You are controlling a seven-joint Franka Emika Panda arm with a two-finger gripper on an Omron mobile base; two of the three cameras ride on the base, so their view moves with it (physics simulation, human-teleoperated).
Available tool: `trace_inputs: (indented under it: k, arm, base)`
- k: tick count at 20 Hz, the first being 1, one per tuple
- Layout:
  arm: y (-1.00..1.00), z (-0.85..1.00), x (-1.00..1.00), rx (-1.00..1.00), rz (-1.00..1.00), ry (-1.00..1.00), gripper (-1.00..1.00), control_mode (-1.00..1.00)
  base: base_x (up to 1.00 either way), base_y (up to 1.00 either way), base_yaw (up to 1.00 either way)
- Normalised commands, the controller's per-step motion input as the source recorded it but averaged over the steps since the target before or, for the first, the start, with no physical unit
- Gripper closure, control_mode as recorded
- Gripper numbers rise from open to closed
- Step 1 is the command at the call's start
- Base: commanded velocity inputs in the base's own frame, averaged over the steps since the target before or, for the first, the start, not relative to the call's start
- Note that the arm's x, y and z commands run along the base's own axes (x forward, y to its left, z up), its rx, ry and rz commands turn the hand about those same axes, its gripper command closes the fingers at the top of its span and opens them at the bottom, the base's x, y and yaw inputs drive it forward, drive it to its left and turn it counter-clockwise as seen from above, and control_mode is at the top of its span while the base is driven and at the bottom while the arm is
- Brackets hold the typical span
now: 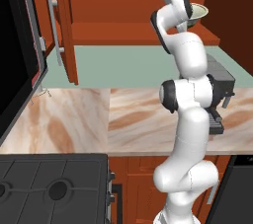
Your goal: Move the bowls from the cabinet to the plates on the dining table.
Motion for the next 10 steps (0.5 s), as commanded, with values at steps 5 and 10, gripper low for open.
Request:
trace_inputs:
  k: [5,10]
  arm:
    - [0.0,-0.37,0.27,0.0,0.03,0.0,1.0,-1.0]
    - [0.0,-0.22,0.14,0.0,0.03,-0.01,1.0,-1.0]
  base:
    - [0.0,0.0,0.0]
    - [0.0,0.0,0.0]
